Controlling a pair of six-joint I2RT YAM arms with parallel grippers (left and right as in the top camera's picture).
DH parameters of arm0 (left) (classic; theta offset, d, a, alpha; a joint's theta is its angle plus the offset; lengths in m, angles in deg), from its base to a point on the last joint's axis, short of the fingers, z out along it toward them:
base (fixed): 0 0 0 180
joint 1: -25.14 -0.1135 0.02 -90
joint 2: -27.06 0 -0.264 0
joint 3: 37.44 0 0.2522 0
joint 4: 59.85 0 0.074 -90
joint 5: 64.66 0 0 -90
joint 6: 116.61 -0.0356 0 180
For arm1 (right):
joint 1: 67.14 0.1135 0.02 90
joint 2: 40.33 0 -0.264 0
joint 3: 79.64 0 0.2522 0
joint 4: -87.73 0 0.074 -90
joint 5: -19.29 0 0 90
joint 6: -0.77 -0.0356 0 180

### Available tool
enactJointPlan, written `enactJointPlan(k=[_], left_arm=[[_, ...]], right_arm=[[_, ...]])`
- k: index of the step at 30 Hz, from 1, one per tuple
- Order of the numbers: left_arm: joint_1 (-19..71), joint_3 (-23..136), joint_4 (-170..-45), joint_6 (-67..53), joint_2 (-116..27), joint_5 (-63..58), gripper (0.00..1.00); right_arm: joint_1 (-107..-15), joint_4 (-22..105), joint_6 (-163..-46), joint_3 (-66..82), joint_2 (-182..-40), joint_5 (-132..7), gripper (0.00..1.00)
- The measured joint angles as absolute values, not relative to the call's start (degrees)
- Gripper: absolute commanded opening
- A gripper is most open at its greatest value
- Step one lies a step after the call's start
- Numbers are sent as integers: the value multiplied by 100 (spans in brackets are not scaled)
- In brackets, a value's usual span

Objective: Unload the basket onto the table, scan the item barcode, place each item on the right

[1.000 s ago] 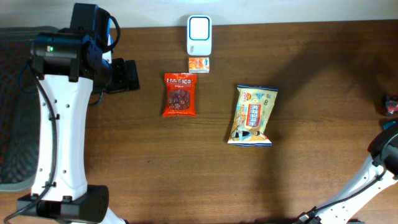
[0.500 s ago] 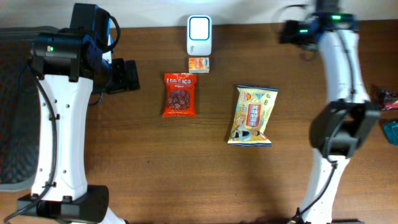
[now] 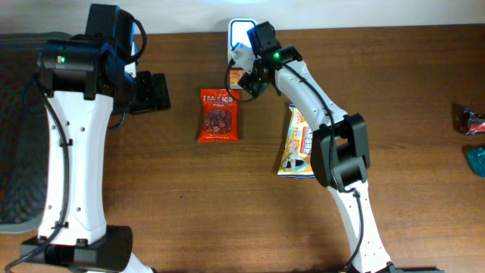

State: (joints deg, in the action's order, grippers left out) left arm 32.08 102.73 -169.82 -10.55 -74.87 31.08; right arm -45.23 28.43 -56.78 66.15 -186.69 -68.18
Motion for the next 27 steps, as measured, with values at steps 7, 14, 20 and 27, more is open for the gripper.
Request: enactJointPlan(k=[7, 14, 20, 27], left_arm=[[3208, 10273, -16986, -1055, -7487, 3108, 99], [3208, 10273, -16984, -1055, -7487, 3108, 99], [3208, 10273, -16984, -1055, -7487, 3108, 99], [3208, 10273, -16984, -1055, -7487, 3108, 99]], right_arm=[[-4523, 2810, -5622, 6611, -18702, -6119, 59], [-4523, 2860, -5635, 6611, -18870, -5855, 37], [-4534, 2718, -6078, 6652, -18918, -5835, 4], [-4534, 467, -6843, 6805, -18634, -5833, 14]])
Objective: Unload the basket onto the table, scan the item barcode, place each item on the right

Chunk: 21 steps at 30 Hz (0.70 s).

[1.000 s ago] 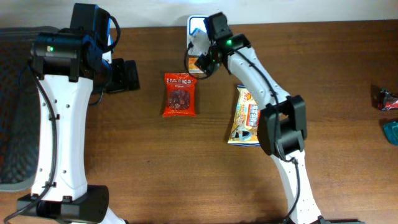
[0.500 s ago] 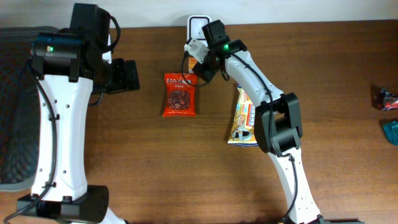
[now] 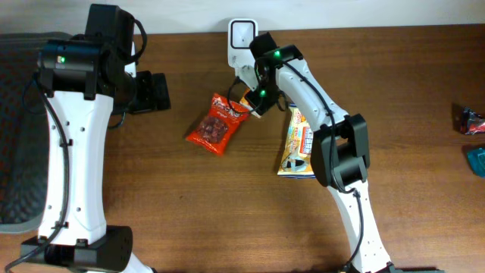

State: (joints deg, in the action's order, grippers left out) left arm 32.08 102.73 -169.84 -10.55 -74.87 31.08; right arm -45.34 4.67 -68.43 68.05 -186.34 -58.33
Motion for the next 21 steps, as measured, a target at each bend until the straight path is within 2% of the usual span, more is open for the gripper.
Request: enactJointPlan(k=[1, 2, 3, 4, 10, 17, 19, 21], left_arm=[[3208, 10273, -16984, -1055, -7487, 3108, 99], [3208, 10273, -16984, -1055, -7487, 3108, 99], [3208, 10273, -16984, -1055, -7487, 3108, 99], [3208, 10273, -16984, -1055, -7487, 3108, 99], [3208, 10273, -16982, -1055, -7487, 3108, 99], [3208, 10273, -16980, -1055, -7487, 3108, 99], [3208, 10273, -16984, -1055, -7487, 3108, 99], [3208, 10273, -16982, -1055, -7487, 3108, 99]], right_arm=[[-4532, 441, -6876, 6805, -18575, -5907, 21], [-4529, 426, -6946, 6805, -18505, -5997, 38], [-4529, 434, -7007, 6807, -18372, -6213, 48], [-4529, 432, -7003, 6807, -18304, -6285, 48], [-4341, 432, -6852, 6744, -18245, -6622, 47], [-3979, 1735, -6673, 5697, -18243, -7854, 42], [-3981, 1958, -6677, 5544, -18188, -7997, 22], [-3983, 2080, -6699, 5463, -18145, -8097, 14]])
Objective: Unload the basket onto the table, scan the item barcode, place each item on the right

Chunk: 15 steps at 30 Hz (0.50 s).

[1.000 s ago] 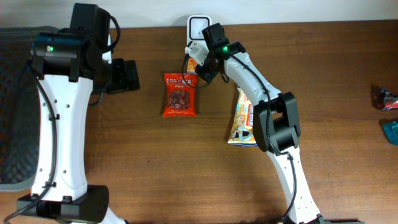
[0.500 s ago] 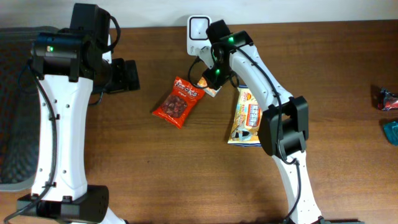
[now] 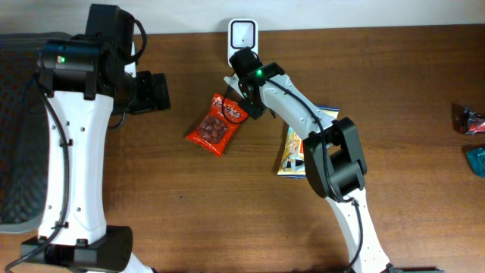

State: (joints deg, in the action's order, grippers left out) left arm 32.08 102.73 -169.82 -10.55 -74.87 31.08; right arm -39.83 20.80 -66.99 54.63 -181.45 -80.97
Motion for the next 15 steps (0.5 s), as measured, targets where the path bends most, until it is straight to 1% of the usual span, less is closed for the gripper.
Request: enactJointPlan(k=[2, 3, 4, 5, 7, 9, 13, 14, 15], left_arm=[[3208, 10273, -16982, -1055, -7487, 3108, 99], [3208, 10273, -16982, -1055, -7487, 3108, 99], [3208, 10273, -16982, -1055, -7487, 3108, 99], [3208, 10273, -16982, -1055, -7487, 3108, 99], [3208, 10273, -16977, -1055, -7487, 3110, 99], [3208, 10273, -16982, -1055, -7487, 3108, 99], [3208, 10273, -16984, -1055, -7487, 3108, 99], [3208, 10273, -16984, -1055, -7487, 3108, 99], [3205, 10271, -16984, -1055, -7487, 3108, 99]], right_arm=[[-3983, 2065, -6972, 5465, -18127, -8123, 10], [-3985, 1866, -7064, 5546, -18125, -8073, 8], [-4011, 1368, -7169, 5769, -18125, -7789, 8], [-4033, 1258, -7204, 5876, -18125, -7612, 8], [-4114, 616, -7272, 6353, -18138, -6915, 8], [-4267, 275, -7291, 6733, -18136, -5940, 8], [-4894, 80, -7412, 6560, -18136, -3844, 8], [-5021, 122, -7431, 6420, -18134, -3568, 9], [-5205, 172, -7512, 6184, -18136, -3247, 15]])
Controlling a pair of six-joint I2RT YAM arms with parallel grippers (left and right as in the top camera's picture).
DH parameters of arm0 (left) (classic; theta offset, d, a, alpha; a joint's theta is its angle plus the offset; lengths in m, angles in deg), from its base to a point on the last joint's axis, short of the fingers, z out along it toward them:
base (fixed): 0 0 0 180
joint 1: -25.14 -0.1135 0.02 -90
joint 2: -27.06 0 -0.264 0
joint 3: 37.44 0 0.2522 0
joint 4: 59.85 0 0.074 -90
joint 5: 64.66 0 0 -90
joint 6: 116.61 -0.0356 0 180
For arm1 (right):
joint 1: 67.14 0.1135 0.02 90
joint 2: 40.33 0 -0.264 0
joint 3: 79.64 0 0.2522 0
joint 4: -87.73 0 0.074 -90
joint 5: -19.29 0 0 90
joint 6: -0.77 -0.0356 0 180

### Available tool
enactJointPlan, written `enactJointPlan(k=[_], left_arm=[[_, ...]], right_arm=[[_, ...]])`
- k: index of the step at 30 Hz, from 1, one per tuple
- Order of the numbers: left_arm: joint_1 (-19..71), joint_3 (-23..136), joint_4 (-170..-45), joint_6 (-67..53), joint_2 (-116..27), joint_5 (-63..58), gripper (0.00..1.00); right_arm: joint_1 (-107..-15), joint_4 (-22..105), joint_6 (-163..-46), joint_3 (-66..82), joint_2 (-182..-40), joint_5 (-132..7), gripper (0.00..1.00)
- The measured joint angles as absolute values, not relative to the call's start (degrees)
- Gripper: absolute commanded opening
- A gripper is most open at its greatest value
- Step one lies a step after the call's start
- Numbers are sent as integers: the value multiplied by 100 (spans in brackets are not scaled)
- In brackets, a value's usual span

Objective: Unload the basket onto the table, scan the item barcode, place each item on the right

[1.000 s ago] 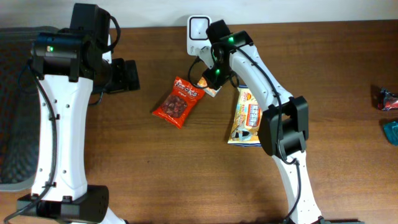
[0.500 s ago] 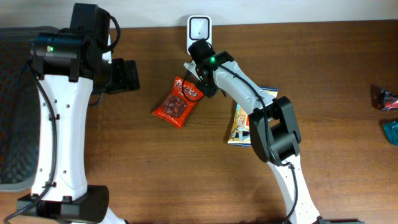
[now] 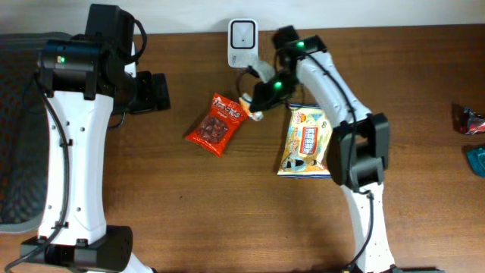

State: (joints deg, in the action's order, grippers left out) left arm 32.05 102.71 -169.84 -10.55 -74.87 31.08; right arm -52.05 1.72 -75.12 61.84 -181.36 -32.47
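Note:
A red snack packet (image 3: 220, 123) lies tilted on the table, below and left of the white barcode scanner (image 3: 242, 34) that stands at the back edge. My right gripper (image 3: 254, 108) is low at the packet's upper right corner, seemingly touching it. The overhead view does not show whether its fingers are open or shut. At the left, well clear of the packet, my left gripper (image 3: 155, 92) is a dark block whose jaws I cannot make out.
A yellow and white snack bag (image 3: 305, 142) lies flat just right of the red packet, under the right arm's reach. Two small items, one red and black (image 3: 471, 120) and one teal (image 3: 478, 161), sit at the table's right edge.
The right arm has swung to the right, uncovering the yellow bag. Its gripper has shifted slightly right and down, from over the red packet's corner to beside it. The packet has not moved.
The red packet first lay straight below the scanner, with my right gripper at its top edge. Later it lay tilted and lower left, gripper at its upper right corner. The gripper then sat over that corner and is now beside it. The left arm stayed still.

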Motion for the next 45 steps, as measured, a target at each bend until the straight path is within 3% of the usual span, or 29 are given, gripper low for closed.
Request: enactJointPlan(k=[2, 6, 10, 13, 19, 26, 27, 28, 31, 36, 45], left_arm=[[3205, 10271, -16980, -1055, -7487, 3108, 99], [3208, 10273, -16982, -1055, -7487, 3108, 99], [3208, 10273, -16984, -1055, -7487, 3108, 99], [3205, 10273, -16984, -1055, -7487, 3108, 99], [3208, 10271, -16984, -1055, -7487, 3108, 99], [3208, 10271, -16984, -1055, -7487, 3108, 99], [3208, 10273, -16984, -1055, -7487, 3108, 99], [3208, 10271, -16982, -1055, -7487, 3108, 99], [3208, 10271, -16984, -1055, -7487, 3108, 99], [3208, 10273, -16984, -1055, -7487, 3108, 99], [3208, 10271, -16982, -1055, -7487, 3108, 99]], right_arm=[[-5589, 412, -7788, 5636, -18138, -2867, 32], [-6031, 734, -8463, 5277, -18136, -3518, 43], [-6252, 603, -8751, 5402, -18138, -5002, 44], [-6206, 251, -8778, 5946, -18138, -5343, 45], [-5734, 30, -8808, 6418, -18138, -4757, 50], [-5574, 998, -9527, 5511, -18138, -4628, 49], [-5574, 1108, -9571, 5413, -18138, -4615, 48], [-5574, 1156, -9639, 5312, -18138, -4600, 30], [-5574, 1267, -9803, 5190, -18127, -4454, 4], [-5603, 1320, -9838, 5183, -18094, -4128, 4], [-6226, 2056, -8878, 5524, -18096, -511, 4]])
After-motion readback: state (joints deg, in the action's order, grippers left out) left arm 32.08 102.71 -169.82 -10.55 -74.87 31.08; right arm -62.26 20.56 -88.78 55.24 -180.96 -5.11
